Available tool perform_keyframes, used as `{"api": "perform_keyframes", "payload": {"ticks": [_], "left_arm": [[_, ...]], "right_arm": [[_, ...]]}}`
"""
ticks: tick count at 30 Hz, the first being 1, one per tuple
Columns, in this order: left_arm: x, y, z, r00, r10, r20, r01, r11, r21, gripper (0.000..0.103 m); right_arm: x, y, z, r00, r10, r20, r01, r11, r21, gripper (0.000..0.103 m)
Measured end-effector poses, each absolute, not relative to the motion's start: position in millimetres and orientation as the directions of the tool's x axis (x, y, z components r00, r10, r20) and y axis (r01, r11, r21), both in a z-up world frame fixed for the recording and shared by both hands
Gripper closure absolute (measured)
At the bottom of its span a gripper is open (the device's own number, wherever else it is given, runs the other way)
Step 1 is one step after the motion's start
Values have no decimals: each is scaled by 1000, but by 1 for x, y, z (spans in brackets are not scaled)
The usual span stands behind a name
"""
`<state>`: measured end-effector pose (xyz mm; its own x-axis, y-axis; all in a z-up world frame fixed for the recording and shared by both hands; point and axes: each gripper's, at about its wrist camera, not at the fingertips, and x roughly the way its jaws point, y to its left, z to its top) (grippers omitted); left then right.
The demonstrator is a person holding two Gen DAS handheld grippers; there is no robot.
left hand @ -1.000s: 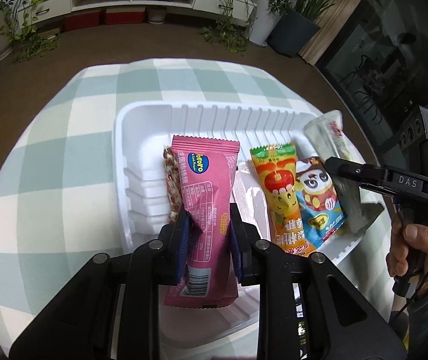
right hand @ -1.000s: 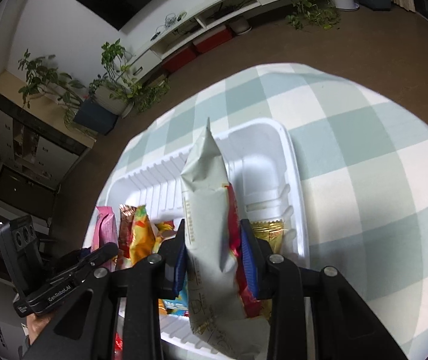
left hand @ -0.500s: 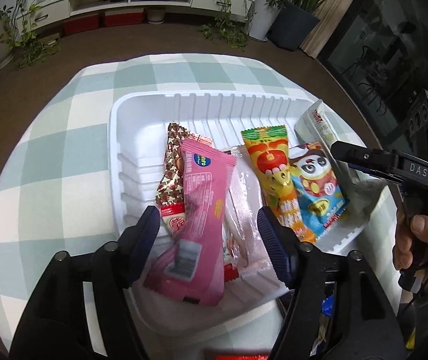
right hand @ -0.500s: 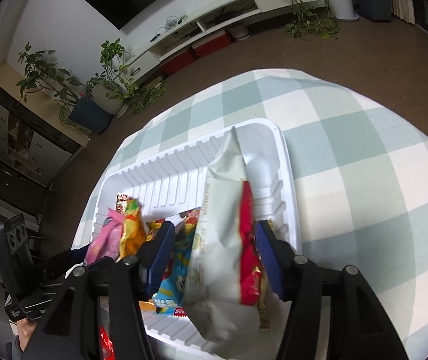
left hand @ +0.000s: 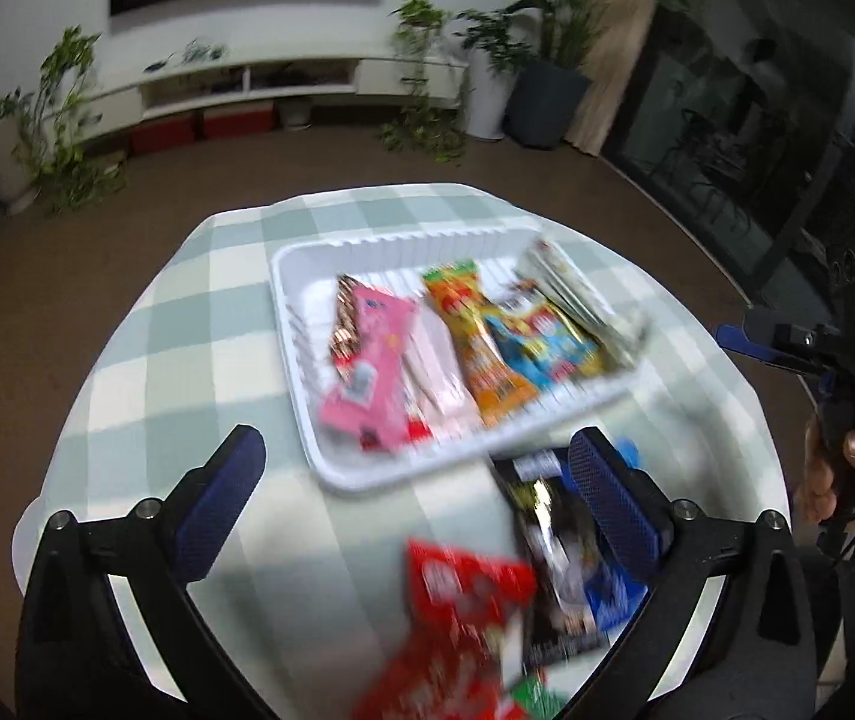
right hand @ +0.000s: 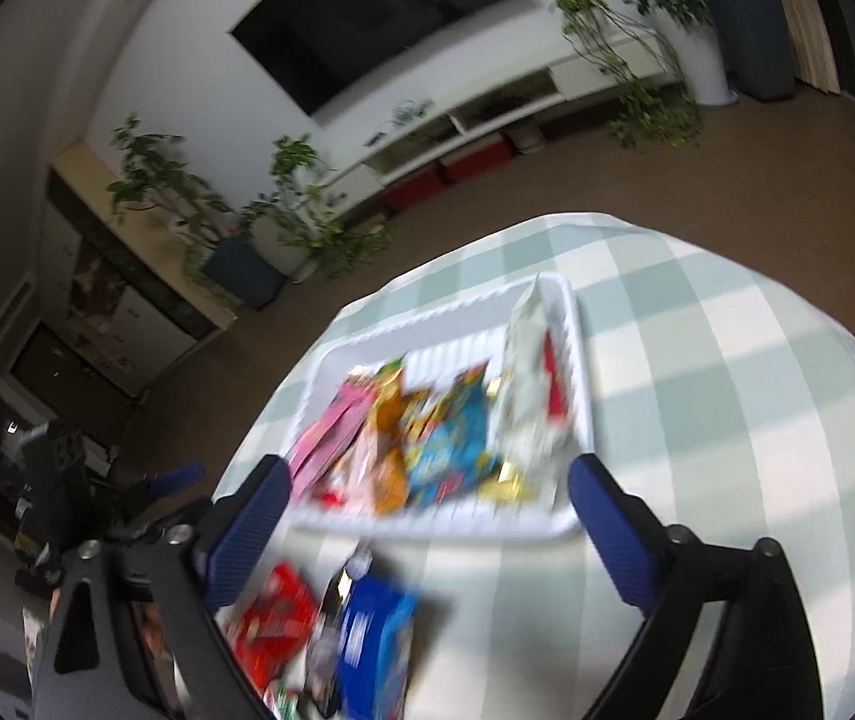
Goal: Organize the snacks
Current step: 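Move both tools back over the remaining snacks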
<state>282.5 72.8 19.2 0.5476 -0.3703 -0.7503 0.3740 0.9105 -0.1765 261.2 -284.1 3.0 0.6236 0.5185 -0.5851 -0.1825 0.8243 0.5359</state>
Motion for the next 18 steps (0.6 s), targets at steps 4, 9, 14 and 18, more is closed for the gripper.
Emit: {"api": "perform_keyframes", "payload": {"ticks": [4, 9, 14, 18], "left_arm": [[229, 76, 15, 570, -347, -745, 398, 910, -119, 0], [179, 76, -7, 549, -305, -778, 372, 923, -99, 0], [158, 72, -32, 509, -274, -816, 359, 929, -87, 0], [163, 67, -33, 516, -244, -821, 372, 927, -42, 0]], "right_arm": [[207, -279, -13, 618, 512, -597, -182, 832, 525, 5], [152, -268, -36, 604, 492, -628, -164, 847, 506, 5], [114, -247, -58, 576, 458, -677, -162, 876, 455, 8], [107, -231, -57, 570, 445, -691, -192, 889, 415, 14]]}}
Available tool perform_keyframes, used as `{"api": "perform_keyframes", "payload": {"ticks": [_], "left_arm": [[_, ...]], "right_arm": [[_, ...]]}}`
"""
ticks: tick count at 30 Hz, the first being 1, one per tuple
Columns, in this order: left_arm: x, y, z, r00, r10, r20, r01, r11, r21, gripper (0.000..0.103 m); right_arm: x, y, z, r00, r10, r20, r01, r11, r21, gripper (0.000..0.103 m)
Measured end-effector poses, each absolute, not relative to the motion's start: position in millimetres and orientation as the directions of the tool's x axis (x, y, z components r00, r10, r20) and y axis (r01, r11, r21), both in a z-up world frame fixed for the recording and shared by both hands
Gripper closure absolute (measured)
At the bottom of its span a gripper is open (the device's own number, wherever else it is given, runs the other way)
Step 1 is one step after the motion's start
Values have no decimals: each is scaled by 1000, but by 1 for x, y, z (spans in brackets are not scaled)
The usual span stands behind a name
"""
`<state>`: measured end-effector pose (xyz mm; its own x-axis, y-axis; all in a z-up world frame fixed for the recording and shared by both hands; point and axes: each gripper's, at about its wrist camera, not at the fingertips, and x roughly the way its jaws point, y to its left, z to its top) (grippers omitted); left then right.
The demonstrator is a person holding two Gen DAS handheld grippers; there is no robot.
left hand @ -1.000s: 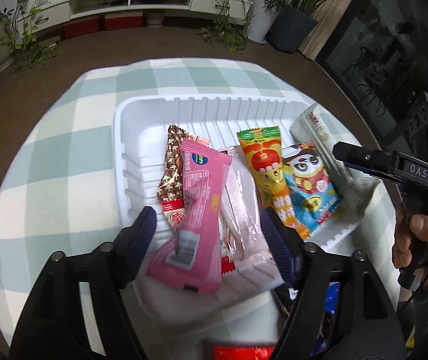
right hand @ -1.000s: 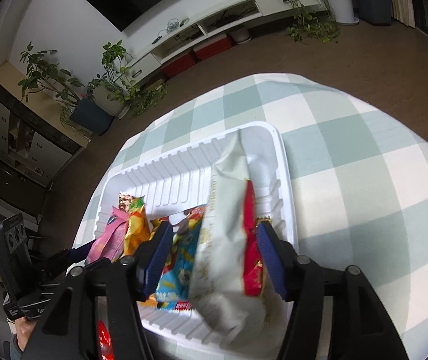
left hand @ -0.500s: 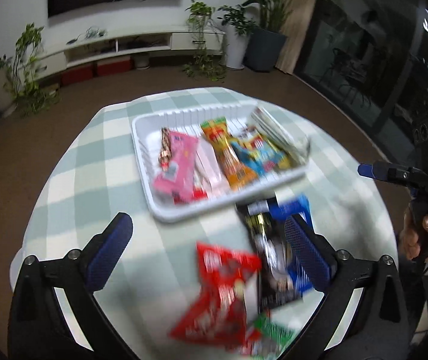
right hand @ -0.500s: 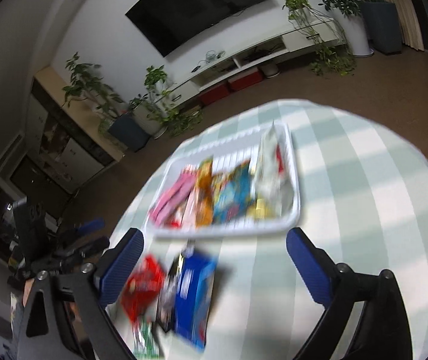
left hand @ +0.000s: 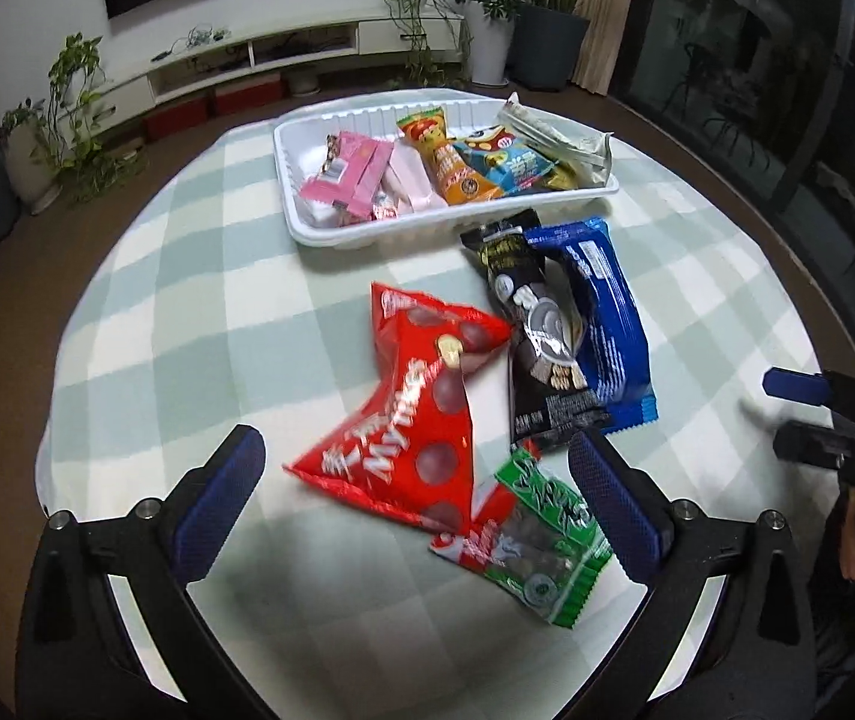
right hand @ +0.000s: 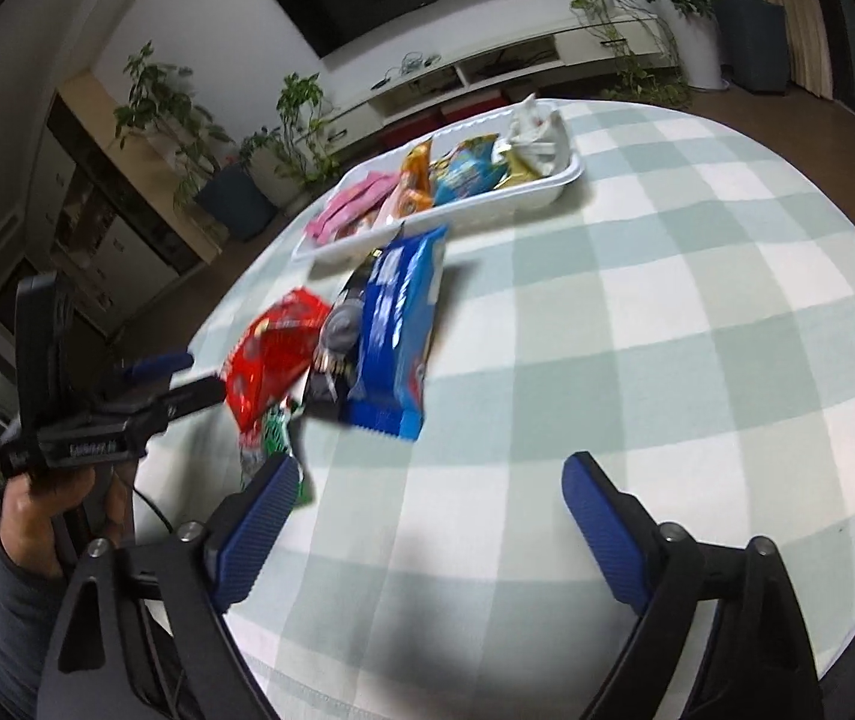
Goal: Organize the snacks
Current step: 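Move both tools back over the remaining snacks, then grasp the red Mylikes bag with the left tool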
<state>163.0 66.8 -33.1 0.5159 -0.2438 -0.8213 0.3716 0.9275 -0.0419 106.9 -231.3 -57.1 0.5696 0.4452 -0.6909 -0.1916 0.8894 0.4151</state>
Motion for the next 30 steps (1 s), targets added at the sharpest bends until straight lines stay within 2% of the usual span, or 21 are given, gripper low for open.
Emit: {"api": "perform_keyframes", "payload": {"ticks": [6, 8, 10, 14, 19, 22, 30], "left_arm": [[197, 55, -47, 461, -151, -875, 404, 913, 56, 2], [206, 49, -56, 438, -116, -891, 425, 900, 92, 6], [213, 46, -63, 413, -106, -905, 435, 895, 94, 22], [224, 44, -73, 374, -104, -921, 446, 891, 80, 30], [231, 40, -80, 338, -136, -931, 464, 885, 39, 59], [231, 38, -79, 338, -151, -929, 470, 882, 27, 68], [220, 51, -75, 355, -202, -913, 439, 898, -28, 70]], "right_arm": [[106, -222, -53, 570, 444, -691, -217, 893, 394, 20], [106, -222, -54, 566, 442, -696, -216, 894, 392, 20], [107, -222, -55, 563, 440, -700, -213, 895, 391, 21], [110, -219, -56, 555, 434, -710, -215, 899, 381, 21], [118, -215, -57, 547, 430, -719, -218, 902, 374, 21], [123, -210, -57, 539, 425, -727, -223, 905, 363, 23], [148, -204, -56, 533, 399, -746, -215, 917, 337, 31]]}}
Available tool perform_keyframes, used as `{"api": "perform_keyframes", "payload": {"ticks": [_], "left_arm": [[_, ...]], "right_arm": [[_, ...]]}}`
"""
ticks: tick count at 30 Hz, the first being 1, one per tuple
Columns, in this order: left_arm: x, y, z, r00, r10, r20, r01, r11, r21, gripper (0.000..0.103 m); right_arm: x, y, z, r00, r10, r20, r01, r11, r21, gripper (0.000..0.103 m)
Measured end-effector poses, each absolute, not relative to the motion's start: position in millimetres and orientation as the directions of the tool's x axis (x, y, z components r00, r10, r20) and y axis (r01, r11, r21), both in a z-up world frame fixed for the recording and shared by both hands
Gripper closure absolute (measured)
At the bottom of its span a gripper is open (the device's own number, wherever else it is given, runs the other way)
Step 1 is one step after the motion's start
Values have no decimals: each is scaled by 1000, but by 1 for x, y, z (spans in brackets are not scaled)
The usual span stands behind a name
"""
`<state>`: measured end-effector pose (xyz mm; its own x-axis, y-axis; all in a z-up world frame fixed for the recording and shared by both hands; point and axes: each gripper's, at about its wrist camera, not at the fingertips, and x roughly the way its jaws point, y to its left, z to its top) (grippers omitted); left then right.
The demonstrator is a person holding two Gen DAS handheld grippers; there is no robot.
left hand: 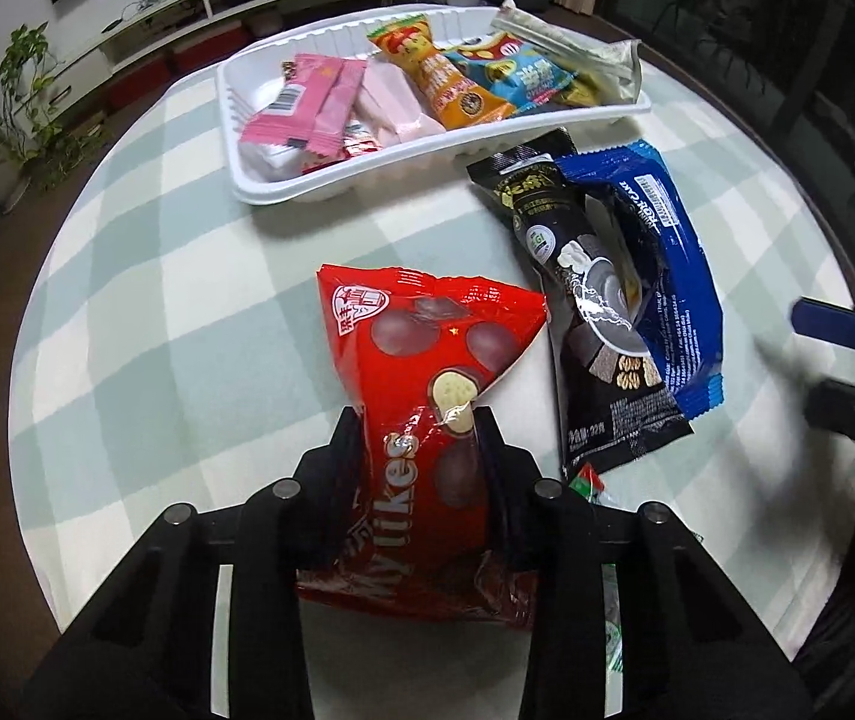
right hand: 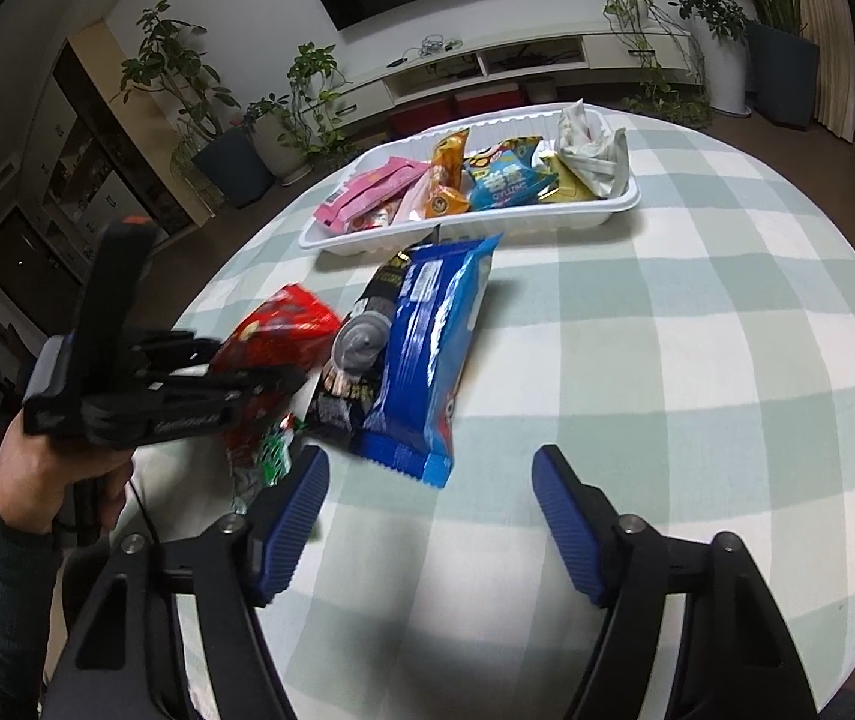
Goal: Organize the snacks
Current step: 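Grasp the red Mylikes bag with the left tool, then grasp the blue cake packet with the right tool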
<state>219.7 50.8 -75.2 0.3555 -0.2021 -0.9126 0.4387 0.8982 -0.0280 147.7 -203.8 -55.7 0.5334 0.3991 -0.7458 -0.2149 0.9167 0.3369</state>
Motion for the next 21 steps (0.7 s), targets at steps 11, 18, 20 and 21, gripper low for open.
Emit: {"api": "perform_keyframes", "payload": {"ticks": [11, 18, 20, 21], "left_arm": [[172, 96, -47, 455, -317, -832, 313, 932, -183, 70], [145, 113, -50, 493, -337, -802, 235, 939, -250, 70], [139, 114, -51, 500, -343, -795, 223, 938, -265, 70], [137, 113, -51, 501, -345, -794, 221, 938, -268, 70]], "right_arm": [[205, -176, -66, 480, 341, -808, -205, 939, 275, 38], [224, -162, -83, 438, 283, -853, -201, 956, 213, 47], [226, -159, -83, 440, 269, -857, -204, 959, 197, 47], [227, -158, -83, 441, 265, -857, -205, 960, 192, 48]]}}
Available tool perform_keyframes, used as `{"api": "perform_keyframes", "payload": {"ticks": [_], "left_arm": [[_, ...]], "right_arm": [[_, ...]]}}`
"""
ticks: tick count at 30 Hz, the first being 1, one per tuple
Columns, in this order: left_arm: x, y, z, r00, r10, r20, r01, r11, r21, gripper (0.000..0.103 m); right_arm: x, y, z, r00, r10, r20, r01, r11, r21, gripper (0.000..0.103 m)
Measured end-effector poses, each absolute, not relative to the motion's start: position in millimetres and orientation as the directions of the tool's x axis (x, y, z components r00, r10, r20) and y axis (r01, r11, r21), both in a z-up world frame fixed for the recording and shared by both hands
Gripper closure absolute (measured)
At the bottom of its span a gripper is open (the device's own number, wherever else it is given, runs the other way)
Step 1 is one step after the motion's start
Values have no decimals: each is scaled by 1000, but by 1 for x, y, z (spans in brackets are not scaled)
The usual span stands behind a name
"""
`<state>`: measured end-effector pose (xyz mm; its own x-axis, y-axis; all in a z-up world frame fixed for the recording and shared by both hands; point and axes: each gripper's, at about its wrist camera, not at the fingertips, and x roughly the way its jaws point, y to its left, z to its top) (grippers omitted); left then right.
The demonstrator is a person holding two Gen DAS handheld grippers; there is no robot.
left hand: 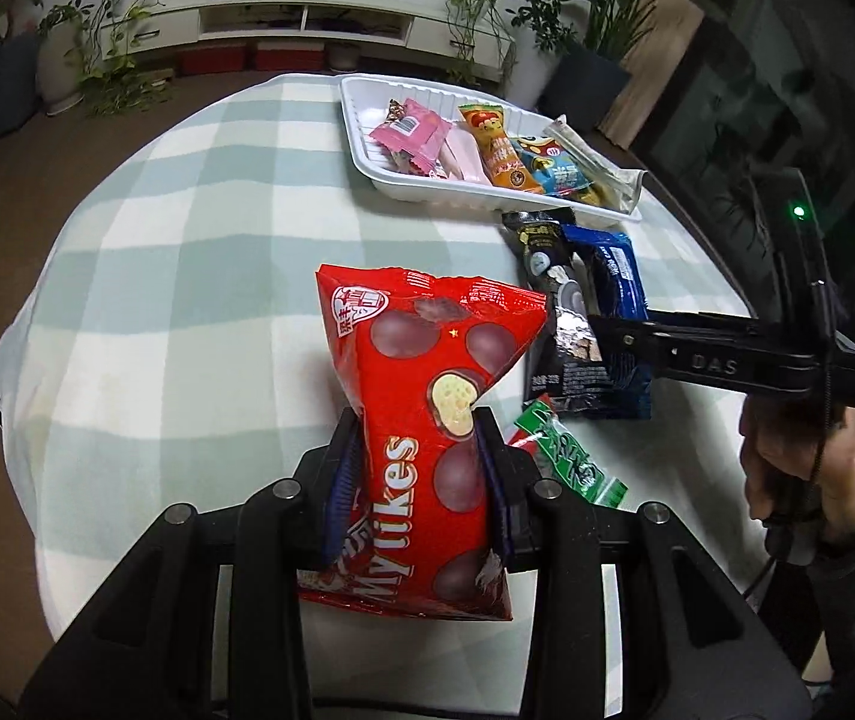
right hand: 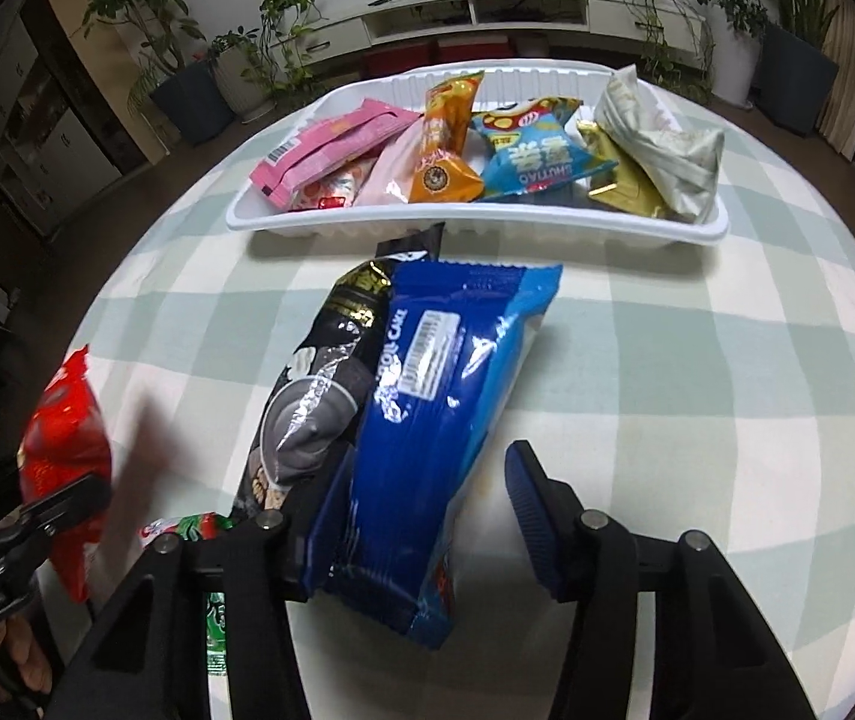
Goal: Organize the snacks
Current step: 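Grasp the blue cake packet with the right tool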
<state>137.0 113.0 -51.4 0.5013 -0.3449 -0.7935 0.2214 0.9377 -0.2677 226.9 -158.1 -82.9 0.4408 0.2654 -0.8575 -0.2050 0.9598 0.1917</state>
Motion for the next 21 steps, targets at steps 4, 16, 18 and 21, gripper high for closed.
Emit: {"api": "perform_keyframes", "payload": {"ticks": [4, 16, 18, 21], "left_arm": [[132, 111, -51, 512, -345, -786, 210, 938, -275, 70], [129, 106, -55, 510, -346, -787, 203, 938, -281, 70], [130, 106, -53, 512, -346, -786, 205, 938, -279, 70], [131, 108, -50, 520, -346, -781, 202, 938, -281, 70]], "right_arm": [[228, -150, -84, 447, 219, -868, -222, 966, 130, 52], [215, -147, -83, 452, 208, -867, -272, 958, 88, 75], [210, -153, -79, 462, 229, -857, -264, 958, 113, 76], [203, -168, -71, 473, 270, -839, -244, 955, 170, 76]]}}
